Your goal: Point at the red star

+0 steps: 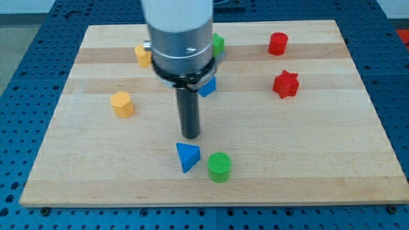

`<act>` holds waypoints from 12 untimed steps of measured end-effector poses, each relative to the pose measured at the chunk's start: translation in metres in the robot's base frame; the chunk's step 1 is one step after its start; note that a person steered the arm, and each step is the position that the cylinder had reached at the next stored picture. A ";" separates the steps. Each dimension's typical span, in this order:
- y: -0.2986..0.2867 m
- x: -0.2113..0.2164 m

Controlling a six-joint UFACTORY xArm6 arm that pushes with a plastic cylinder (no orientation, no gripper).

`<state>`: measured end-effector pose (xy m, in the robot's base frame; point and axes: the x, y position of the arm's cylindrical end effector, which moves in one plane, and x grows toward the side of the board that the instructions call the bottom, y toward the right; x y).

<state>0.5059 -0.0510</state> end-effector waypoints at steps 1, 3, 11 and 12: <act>-0.015 0.022; -0.013 0.055; 0.277 -0.053; 0.279 -0.103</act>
